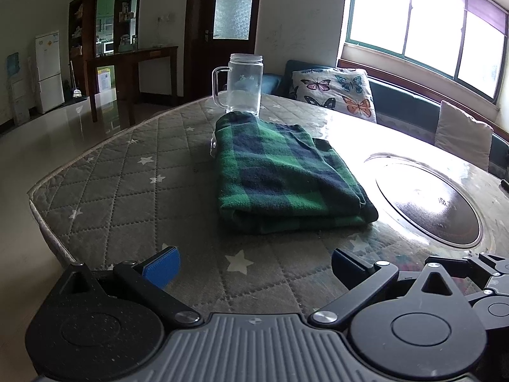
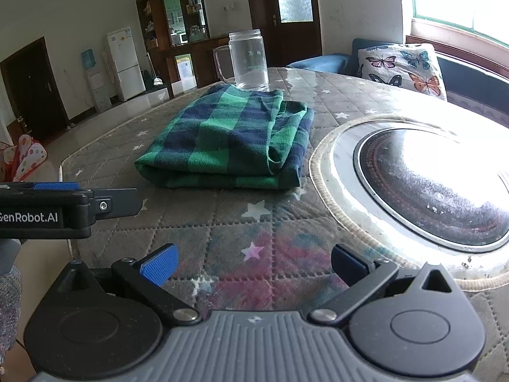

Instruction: Fold clothes

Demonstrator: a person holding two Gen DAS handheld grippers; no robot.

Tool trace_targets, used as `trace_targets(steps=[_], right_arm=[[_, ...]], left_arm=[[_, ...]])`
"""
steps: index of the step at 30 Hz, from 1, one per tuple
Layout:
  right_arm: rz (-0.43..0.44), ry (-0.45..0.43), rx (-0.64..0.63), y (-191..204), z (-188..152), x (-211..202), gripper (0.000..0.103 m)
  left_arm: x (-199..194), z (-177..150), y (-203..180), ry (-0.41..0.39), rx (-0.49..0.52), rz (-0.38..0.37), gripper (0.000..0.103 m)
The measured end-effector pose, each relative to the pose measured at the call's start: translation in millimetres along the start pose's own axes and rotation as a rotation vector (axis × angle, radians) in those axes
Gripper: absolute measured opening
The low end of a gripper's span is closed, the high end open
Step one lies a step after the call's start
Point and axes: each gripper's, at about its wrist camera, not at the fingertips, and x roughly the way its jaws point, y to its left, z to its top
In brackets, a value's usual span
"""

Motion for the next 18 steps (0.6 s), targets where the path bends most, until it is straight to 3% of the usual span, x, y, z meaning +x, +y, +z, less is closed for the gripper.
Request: trace_targets(steps=[18], right_arm=[[0.004, 0.007, 0.007, 1.3, -2.7, -0.1, 0.103]], left_arm=[[4.3, -1.6, -0.9, 0.005, 0.000, 0.005, 0.103]])
